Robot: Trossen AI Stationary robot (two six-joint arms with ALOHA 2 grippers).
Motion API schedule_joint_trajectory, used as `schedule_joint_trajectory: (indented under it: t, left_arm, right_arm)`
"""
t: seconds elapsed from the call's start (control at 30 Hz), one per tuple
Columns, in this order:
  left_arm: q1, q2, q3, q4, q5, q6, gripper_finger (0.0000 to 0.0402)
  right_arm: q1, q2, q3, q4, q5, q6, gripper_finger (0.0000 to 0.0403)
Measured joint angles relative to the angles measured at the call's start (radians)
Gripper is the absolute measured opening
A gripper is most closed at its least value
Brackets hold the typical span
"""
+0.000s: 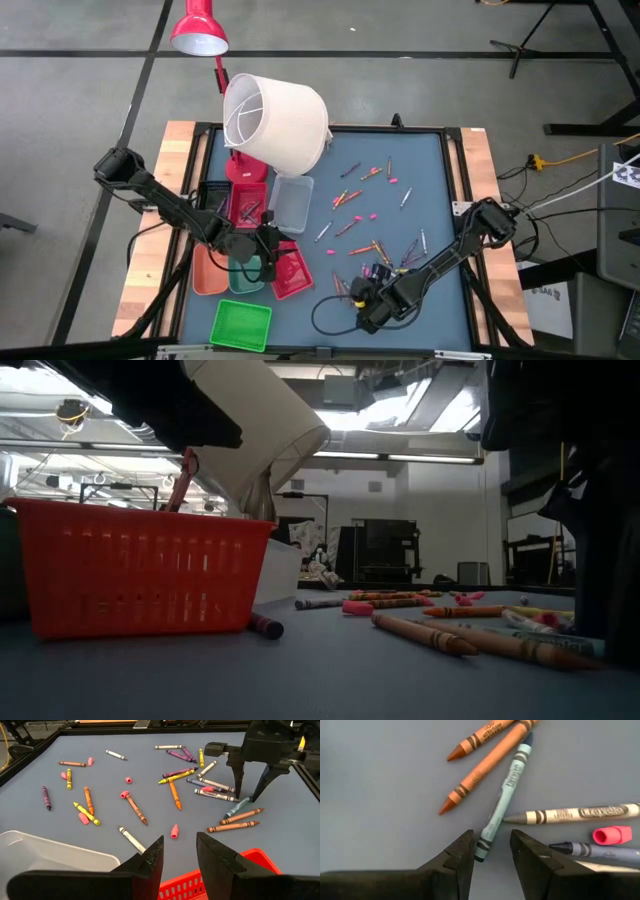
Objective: Sort crayons
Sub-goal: Put the light blue crayon into the transparent bin
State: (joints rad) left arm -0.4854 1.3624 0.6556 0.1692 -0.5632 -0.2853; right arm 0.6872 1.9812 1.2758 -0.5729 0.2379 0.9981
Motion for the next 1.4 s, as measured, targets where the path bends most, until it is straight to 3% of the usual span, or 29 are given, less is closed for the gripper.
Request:
schedule_joint_trajectory:
  t: [1.07, 1.4]
  left_arm:
    - [0.000, 0.000, 0.000, 0.000, 0.000, 0.000, 0.0100]
    - [0.000, 0.000, 0.000, 0.000, 0.000, 0.000, 0.0100]
  right_arm:
    - [0.001, 0.030, 0.002, -0.005, 0.032, 0.000, 0.0130]
    - [0.000, 0.031, 0.002, -0.005, 0.048, 0.000, 0.0057]
